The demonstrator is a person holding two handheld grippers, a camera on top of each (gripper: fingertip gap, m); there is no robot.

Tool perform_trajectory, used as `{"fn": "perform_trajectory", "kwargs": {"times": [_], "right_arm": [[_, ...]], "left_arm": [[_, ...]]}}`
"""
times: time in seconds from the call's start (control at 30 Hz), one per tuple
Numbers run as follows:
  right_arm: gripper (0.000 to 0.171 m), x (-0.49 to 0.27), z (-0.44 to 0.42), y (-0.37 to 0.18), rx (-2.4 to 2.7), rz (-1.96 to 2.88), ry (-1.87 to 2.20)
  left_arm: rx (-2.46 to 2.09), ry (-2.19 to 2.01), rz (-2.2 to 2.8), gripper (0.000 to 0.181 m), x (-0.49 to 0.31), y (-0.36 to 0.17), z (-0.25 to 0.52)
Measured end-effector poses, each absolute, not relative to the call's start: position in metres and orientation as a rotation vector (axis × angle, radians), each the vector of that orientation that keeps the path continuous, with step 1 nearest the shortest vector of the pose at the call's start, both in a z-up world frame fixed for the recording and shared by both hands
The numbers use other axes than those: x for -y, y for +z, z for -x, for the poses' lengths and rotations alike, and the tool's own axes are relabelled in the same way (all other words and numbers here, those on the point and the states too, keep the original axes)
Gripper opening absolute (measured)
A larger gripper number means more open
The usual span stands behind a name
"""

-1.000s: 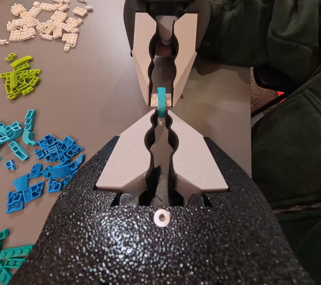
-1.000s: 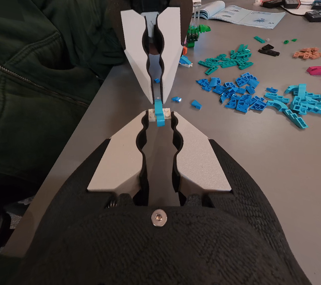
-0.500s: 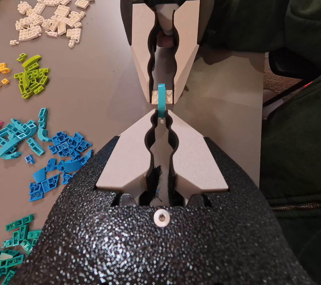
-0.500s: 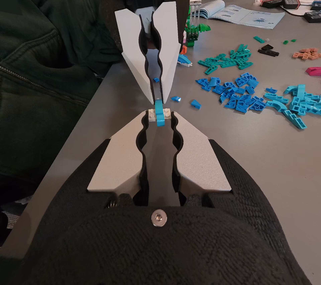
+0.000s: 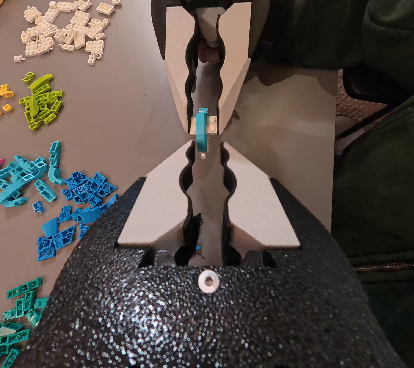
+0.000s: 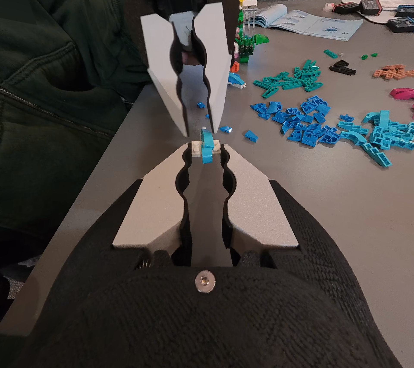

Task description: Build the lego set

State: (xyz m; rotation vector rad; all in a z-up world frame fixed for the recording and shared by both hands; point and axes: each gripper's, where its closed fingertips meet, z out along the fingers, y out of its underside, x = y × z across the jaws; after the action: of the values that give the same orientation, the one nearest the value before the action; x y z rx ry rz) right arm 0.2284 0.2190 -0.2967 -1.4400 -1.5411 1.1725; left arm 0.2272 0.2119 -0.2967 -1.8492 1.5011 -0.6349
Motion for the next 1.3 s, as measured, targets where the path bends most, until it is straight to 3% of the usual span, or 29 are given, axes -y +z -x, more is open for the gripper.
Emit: {"fn": "perform_trajectory", "kwargs": {"times": [0.03,0.27,0.43,0.57,0.67,0.73,0.83,0.93,1.3], "right_arm": [[0.024,-0.219,-0.229,-0.297,1.538,1.442,1.171],[0.024,-0.223,-0.229,-0.291,1.484,1.452,1.211],[0.024,-0.224,-0.230,-0.278,1.430,1.421,1.293],[0.024,-0.221,-0.230,-0.275,1.426,1.411,1.325],[0.024,-0.219,-0.228,-0.275,1.428,1.412,1.344],[0.024,-0.218,-0.227,-0.274,1.427,1.412,1.361],[0.024,-0.217,-0.227,-0.272,1.422,1.409,1.382],[0.024,-0.214,-0.226,-0.272,1.424,1.412,1.405],[0.024,-0.216,-0.223,-0.271,1.351,1.483,1.534]], "left_arm": [[-1.505,-0.632,1.837,0.026,-0.211,-0.295,-0.227],[-1.536,-0.297,1.374,0.063,-0.214,-0.277,-0.233],[-1.617,0.177,0.944,0.061,-0.220,-0.288,-0.235],[-1.555,0.179,0.877,0.067,-0.220,-0.278,-0.243],[-1.551,0.176,0.856,0.058,-0.222,-0.274,-0.247],[-1.555,0.206,0.838,0.042,-0.223,-0.274,-0.248],[-1.561,0.211,0.857,0.037,-0.225,-0.279,-0.250],[-1.546,0.212,0.845,0.017,-0.224,-0.276,-0.250],[-1.611,0.287,0.823,0.014,-0.227,-0.276,-0.246]]}}
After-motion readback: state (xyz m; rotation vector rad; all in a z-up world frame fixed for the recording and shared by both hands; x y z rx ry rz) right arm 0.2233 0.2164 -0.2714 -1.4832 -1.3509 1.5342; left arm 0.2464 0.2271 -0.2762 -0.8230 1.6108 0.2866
